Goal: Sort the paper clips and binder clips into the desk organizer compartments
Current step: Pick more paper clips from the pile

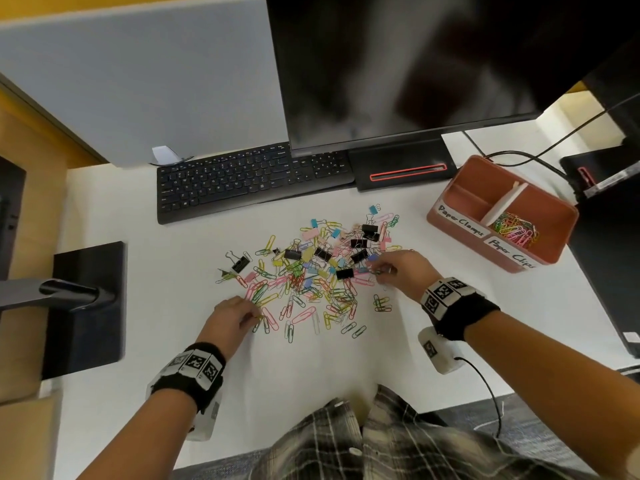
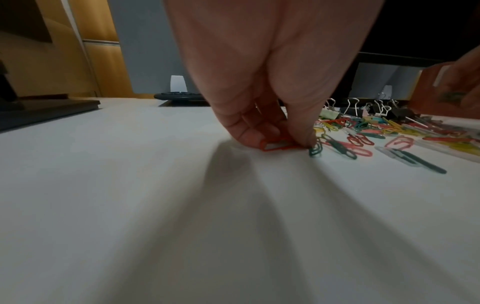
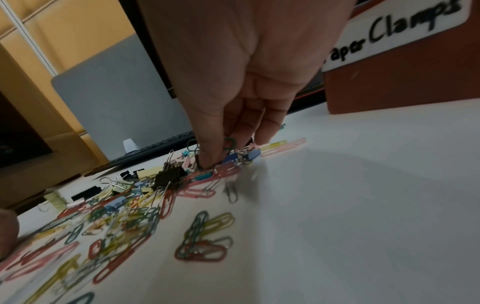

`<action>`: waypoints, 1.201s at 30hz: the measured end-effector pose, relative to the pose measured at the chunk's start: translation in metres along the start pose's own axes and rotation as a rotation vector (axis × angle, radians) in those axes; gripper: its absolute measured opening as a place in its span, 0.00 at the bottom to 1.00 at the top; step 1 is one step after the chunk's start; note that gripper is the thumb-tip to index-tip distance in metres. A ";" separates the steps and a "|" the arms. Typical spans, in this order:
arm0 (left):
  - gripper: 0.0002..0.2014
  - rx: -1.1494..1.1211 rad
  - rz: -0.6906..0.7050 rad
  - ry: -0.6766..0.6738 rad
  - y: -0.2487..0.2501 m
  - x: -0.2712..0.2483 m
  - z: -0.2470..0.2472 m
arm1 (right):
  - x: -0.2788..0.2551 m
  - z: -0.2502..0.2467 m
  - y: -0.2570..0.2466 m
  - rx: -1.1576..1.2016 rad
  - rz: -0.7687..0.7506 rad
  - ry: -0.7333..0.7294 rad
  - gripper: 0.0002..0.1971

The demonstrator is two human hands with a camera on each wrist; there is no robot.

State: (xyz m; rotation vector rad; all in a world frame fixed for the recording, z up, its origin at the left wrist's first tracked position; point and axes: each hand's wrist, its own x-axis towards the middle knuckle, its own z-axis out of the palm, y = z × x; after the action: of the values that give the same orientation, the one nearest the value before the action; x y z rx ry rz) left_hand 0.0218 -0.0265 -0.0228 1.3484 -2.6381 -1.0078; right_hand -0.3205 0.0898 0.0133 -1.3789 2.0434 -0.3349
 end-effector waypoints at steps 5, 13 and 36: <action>0.09 -0.108 -0.046 0.008 0.010 -0.003 -0.003 | -0.025 0.006 0.012 -0.125 -0.047 -0.207 0.15; 0.17 0.034 0.023 -0.160 0.009 -0.005 0.000 | -0.025 0.036 0.010 -0.072 -0.009 -0.186 0.15; 0.04 0.025 -0.035 -0.025 0.022 0.013 0.009 | 0.005 0.020 -0.005 -0.049 0.066 -0.167 0.12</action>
State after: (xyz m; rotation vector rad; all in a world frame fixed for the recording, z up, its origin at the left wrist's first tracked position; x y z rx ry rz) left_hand -0.0053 -0.0221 -0.0210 1.4015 -2.6632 -1.0052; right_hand -0.3052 0.0857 -0.0009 -1.3192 1.9652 -0.1376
